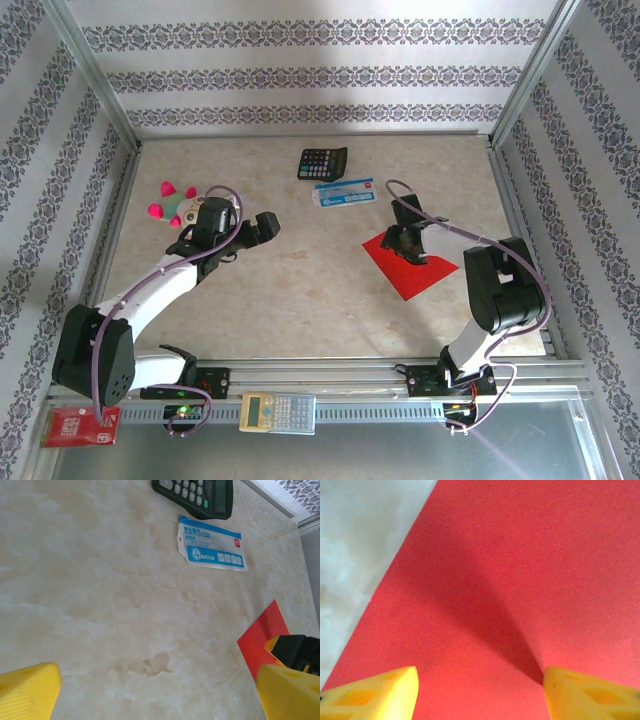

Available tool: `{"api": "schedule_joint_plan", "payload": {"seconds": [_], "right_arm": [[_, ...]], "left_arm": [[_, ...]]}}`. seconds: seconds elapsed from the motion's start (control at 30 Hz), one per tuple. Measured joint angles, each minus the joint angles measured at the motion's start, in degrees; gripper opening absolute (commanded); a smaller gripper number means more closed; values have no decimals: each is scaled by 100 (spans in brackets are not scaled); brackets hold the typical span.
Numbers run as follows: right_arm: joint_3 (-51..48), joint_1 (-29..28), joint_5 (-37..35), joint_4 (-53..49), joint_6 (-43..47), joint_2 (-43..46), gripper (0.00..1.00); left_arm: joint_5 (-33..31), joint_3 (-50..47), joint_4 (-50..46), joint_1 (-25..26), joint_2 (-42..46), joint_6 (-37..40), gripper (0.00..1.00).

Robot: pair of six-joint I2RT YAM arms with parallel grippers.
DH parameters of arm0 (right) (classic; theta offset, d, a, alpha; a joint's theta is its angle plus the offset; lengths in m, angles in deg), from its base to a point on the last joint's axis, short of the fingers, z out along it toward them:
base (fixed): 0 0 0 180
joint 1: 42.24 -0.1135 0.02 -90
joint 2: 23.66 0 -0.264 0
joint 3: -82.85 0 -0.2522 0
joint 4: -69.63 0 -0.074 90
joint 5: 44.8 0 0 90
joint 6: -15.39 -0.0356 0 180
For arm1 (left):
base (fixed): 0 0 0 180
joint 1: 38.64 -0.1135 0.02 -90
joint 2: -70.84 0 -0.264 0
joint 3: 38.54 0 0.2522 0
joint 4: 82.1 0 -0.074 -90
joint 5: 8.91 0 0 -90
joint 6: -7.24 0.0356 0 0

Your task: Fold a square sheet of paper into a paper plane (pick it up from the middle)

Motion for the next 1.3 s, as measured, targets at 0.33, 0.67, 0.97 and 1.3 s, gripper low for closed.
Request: {"api": "schedule_joint_plan", "payload": {"seconds": [0.33,0.67,0.97,1.3], "right_arm": [[55,-157,586,435,-413,-186,62],[415,-1867,1080,1248,-1276,-664,62],[1047,-2826,1836,1663,-2028,-1091,65],[341,-715,1434,481,-439,1930,95]], "left_arm": [[-328,-7,-533,0,238,26,100],[-802,-13,-1370,-245,560,74,100],[-1143,-15,-2277,-195,975,98,100],[-1298,1193,-3088,1390,-234,494,100]]}}
